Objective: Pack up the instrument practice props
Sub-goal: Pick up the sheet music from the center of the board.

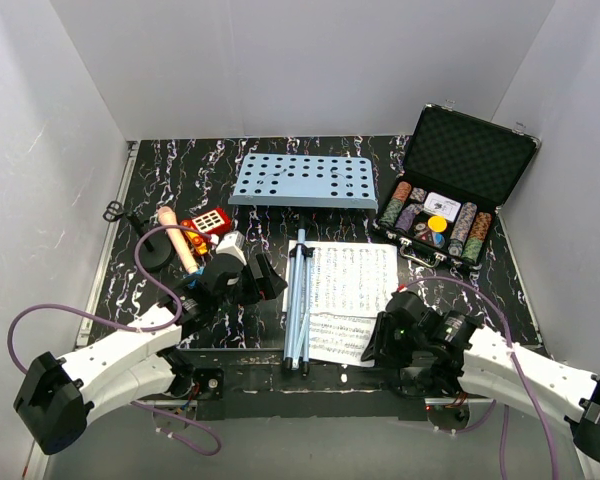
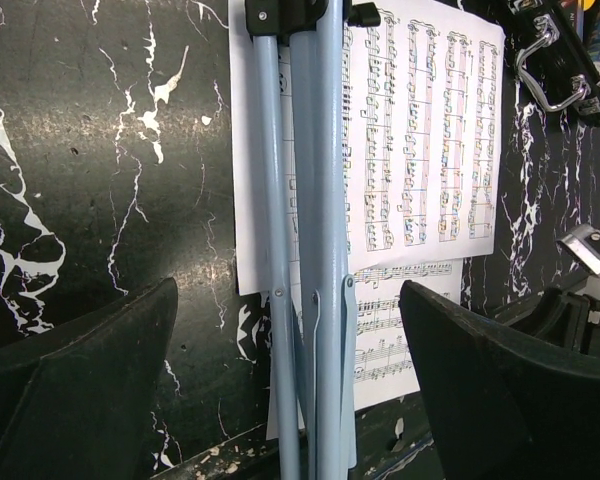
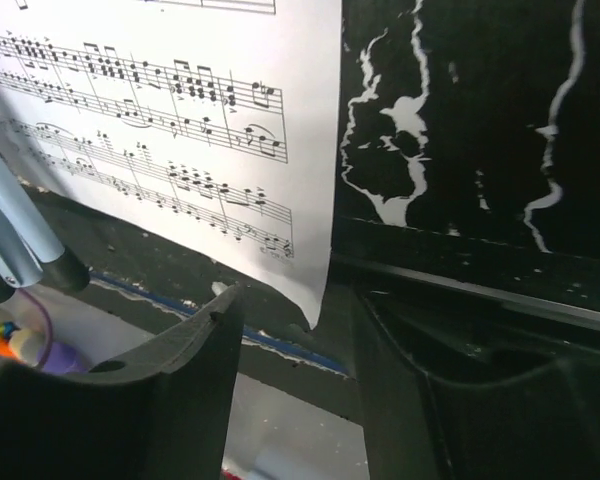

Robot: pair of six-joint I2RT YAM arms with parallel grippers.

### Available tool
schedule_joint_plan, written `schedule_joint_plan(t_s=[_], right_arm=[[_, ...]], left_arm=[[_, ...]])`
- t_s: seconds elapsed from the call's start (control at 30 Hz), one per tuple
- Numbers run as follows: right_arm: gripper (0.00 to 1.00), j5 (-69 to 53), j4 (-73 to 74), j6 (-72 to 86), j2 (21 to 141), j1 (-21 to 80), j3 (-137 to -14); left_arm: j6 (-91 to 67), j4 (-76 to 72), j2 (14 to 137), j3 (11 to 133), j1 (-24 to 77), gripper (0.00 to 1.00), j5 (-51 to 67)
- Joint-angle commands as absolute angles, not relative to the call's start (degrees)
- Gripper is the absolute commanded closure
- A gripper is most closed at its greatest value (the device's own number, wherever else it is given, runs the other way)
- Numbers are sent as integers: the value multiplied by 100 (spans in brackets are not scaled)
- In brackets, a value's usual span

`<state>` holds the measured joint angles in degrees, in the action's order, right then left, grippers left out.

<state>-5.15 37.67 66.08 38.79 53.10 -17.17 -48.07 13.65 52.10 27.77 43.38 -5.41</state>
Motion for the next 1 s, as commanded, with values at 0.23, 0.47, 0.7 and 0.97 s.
schedule_joint_plan(t_s=[0.23, 0.47, 0.7, 0.97], right_arm=[[71, -599, 3005, 6917, 3920, 5309, -1449], [99, 394, 4445, 6908, 3736, 5309, -2135], [99, 1607, 6010, 6768, 4025, 5309, -3365], [99, 2188, 6715, 6706, 4632, 5300, -3920]], left_arm=[[-4869, 1345, 4939, 2637, 4368, 7, -422], [-4843, 1318, 4957, 2628, 4368, 7, -466], [-4878, 1178, 5062, 2575, 4368, 7, -431], [-4685, 1327, 5010, 2733, 4368, 7, -457]])
